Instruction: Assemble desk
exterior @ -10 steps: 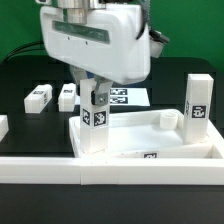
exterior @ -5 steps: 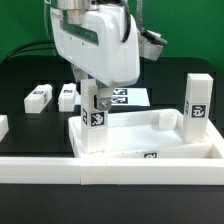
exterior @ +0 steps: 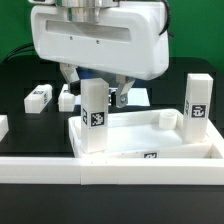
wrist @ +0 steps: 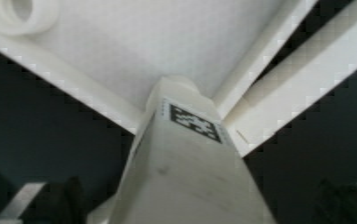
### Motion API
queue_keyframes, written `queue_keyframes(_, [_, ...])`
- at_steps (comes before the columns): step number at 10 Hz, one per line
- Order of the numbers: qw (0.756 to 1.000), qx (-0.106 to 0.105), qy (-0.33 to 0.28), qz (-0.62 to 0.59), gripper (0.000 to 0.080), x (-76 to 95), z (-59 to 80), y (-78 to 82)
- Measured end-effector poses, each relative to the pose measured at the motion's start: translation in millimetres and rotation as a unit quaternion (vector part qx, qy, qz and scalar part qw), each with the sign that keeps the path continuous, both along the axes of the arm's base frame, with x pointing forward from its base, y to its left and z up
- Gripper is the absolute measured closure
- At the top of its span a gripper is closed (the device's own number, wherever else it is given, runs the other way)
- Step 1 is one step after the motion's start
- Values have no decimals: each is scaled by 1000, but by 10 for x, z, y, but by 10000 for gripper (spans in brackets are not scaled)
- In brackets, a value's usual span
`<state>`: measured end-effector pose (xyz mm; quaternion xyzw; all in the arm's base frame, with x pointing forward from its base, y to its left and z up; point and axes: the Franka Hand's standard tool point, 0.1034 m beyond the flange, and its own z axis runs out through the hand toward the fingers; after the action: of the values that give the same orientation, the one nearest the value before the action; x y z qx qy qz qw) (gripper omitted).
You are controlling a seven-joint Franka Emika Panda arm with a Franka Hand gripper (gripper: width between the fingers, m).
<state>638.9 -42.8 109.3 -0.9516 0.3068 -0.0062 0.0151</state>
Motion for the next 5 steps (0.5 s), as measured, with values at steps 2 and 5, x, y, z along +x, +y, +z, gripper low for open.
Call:
queue_keyframes(2, [993,-5,1,116,151,-6,6,-40])
queue_keyframes(5, [964,-6,-1,265,151,-8,11,-88])
